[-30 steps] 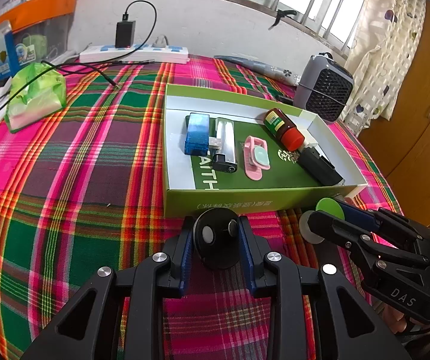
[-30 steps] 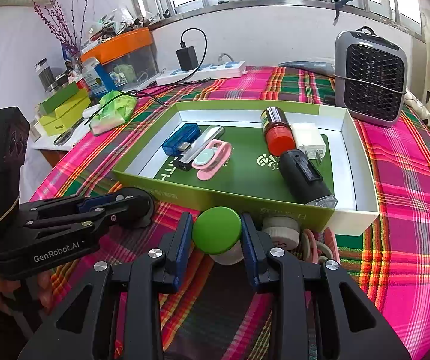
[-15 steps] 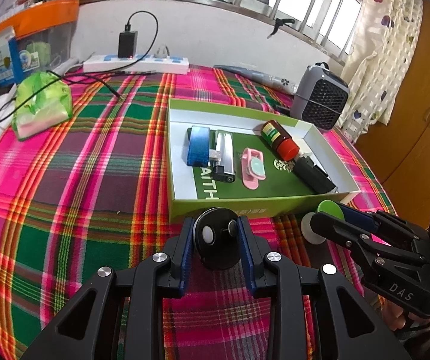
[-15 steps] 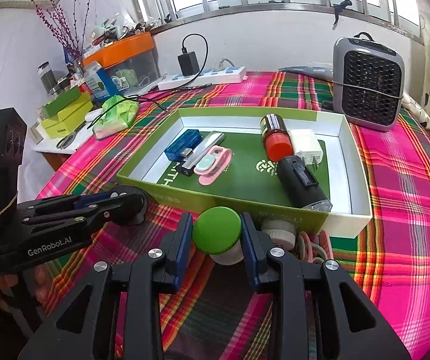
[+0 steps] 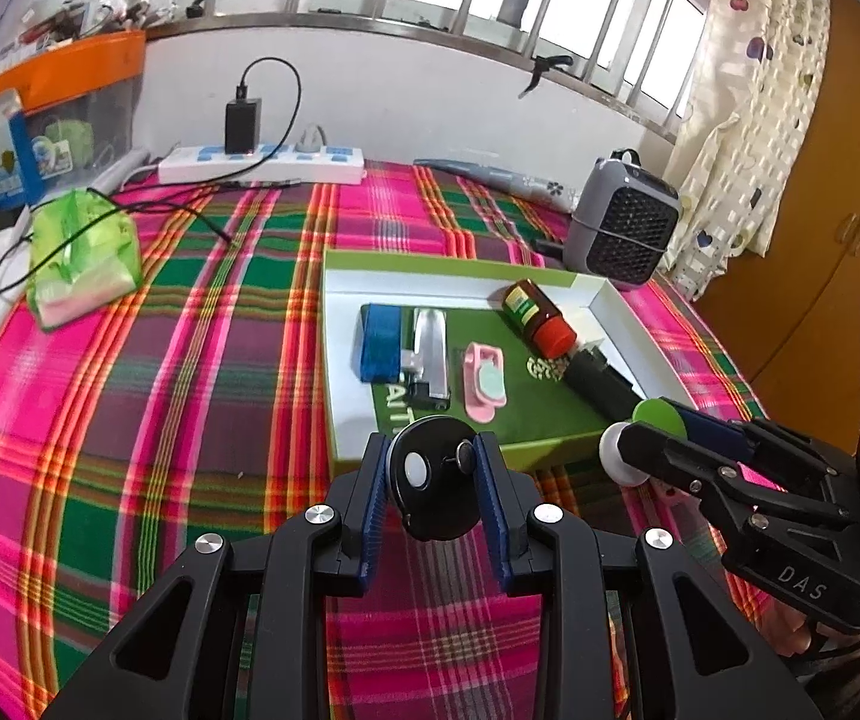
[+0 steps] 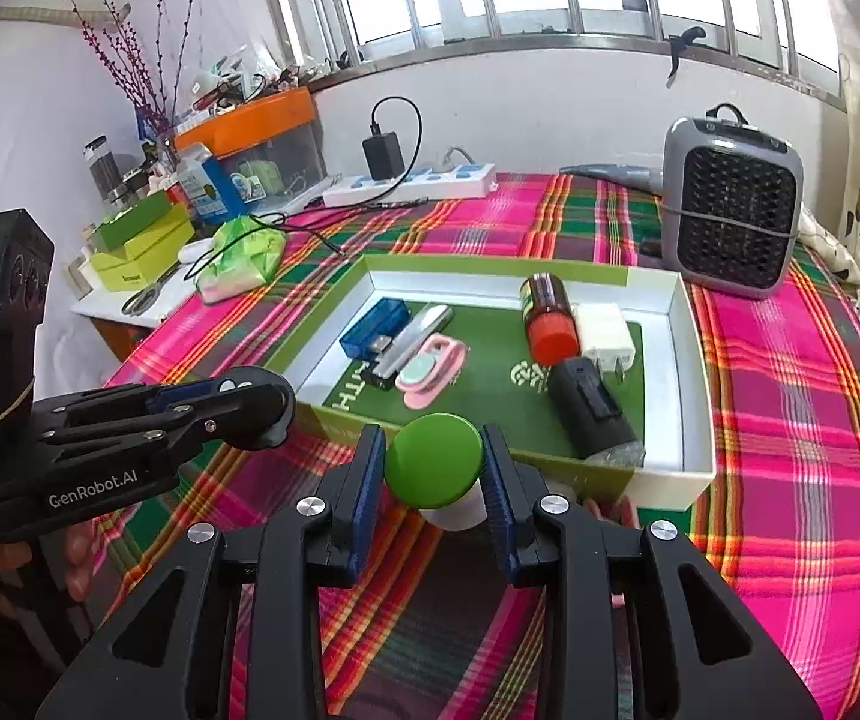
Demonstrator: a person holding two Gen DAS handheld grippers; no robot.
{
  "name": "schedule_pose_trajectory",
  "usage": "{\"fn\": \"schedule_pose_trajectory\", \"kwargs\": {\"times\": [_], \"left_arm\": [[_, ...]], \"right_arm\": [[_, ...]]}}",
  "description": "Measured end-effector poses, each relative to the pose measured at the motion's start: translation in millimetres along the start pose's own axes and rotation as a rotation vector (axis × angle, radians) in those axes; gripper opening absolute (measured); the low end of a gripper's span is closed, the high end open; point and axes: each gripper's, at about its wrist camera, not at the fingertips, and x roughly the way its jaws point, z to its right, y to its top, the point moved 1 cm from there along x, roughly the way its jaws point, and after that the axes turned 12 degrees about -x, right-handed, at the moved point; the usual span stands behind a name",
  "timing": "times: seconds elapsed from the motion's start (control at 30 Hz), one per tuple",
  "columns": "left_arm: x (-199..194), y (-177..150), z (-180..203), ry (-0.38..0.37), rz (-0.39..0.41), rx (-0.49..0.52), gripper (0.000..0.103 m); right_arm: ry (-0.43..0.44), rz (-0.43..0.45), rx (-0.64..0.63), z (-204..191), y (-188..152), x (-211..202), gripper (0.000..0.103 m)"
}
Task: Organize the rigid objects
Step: 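Carry the black disc and green cap over the box lid with both tools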
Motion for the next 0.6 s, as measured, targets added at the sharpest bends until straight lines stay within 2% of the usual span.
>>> {"fn": "schedule_pose_trajectory", "kwargs": {"times": [0.3,0.6], "left_arm": [[4,13,7,-0.008,0.012,0.007,0.027],[17,22,9,0.007,0.003,0.012,0.027]], "right_arm": [[-0.014,0.016,-0.017,11,22,3,0.033],[-0.007,-0.008,-0.033,18,38,24,0.033]]}}
